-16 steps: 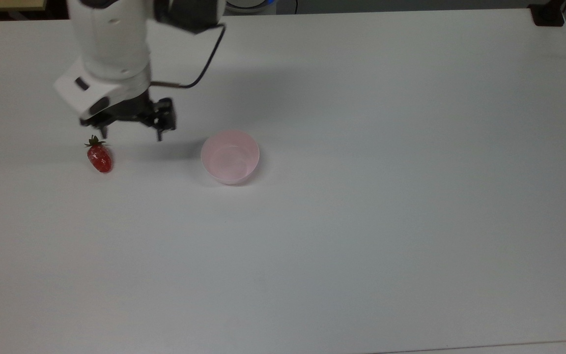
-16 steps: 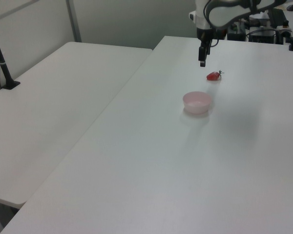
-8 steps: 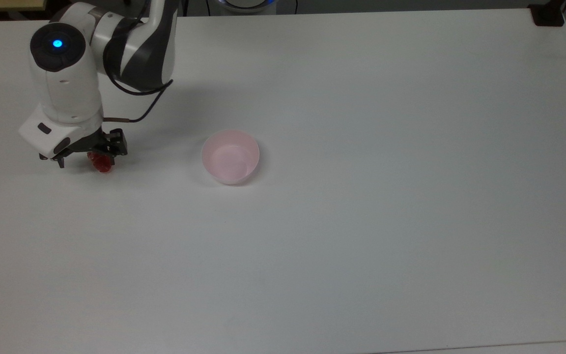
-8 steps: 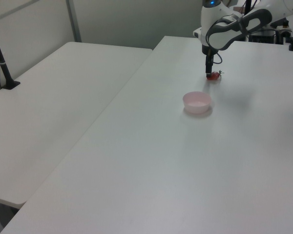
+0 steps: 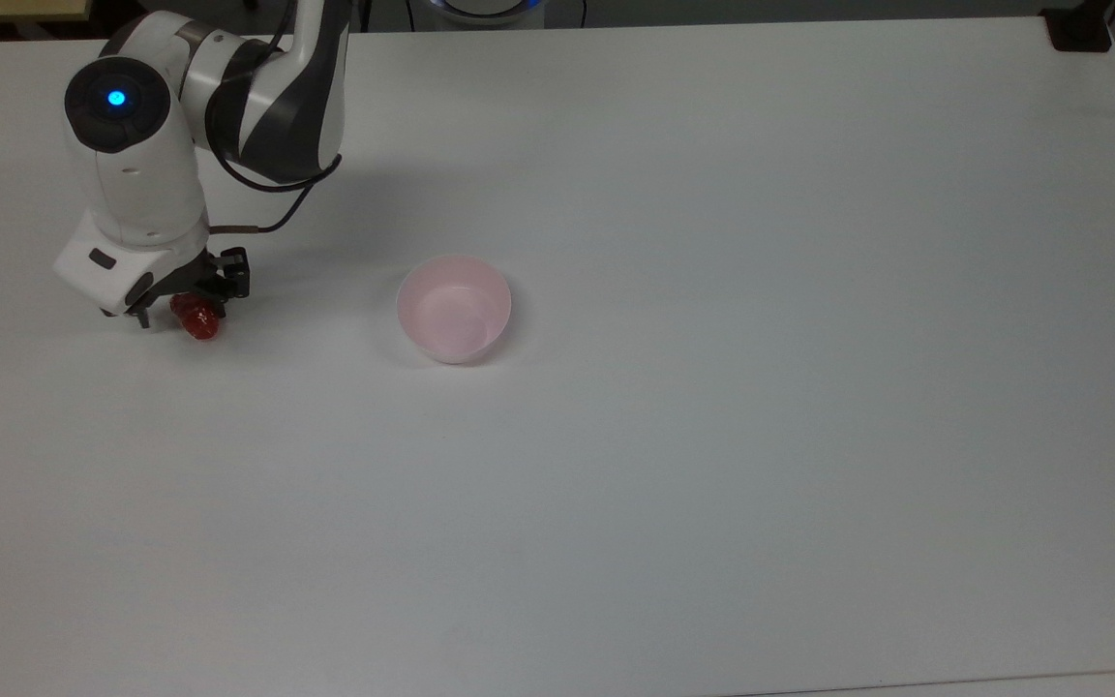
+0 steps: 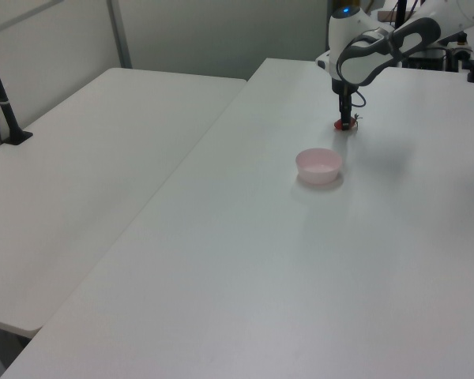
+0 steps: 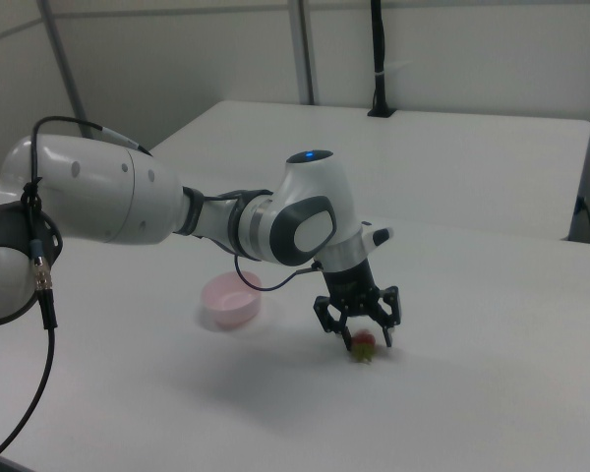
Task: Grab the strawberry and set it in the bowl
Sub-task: 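Lower the gripper onto the strawberry and close it, then lift the held strawberry and carry it over the pink bowl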
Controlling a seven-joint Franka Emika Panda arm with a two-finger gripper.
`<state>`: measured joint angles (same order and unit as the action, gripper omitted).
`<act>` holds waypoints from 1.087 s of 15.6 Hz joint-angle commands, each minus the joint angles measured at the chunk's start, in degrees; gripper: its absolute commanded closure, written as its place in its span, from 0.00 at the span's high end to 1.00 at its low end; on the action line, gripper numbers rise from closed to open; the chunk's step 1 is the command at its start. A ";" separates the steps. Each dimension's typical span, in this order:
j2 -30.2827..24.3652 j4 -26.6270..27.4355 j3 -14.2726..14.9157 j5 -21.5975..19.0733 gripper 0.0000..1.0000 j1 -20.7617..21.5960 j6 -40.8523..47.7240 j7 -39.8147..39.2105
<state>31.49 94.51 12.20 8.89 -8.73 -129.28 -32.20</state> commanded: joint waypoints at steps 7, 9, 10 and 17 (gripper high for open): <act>-1.16 0.95 0.72 -4.39 0.05 0.82 0.43 -4.27; -3.00 0.16 0.63 -7.11 0.06 1.26 2.17 -4.36; -4.40 -0.28 0.46 -8.61 0.06 1.78 4.10 -4.36; -14.78 -0.64 0.45 -15.74 0.11 13.02 16.07 1.68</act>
<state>20.98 91.21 11.94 -5.76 -1.03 -116.51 -34.84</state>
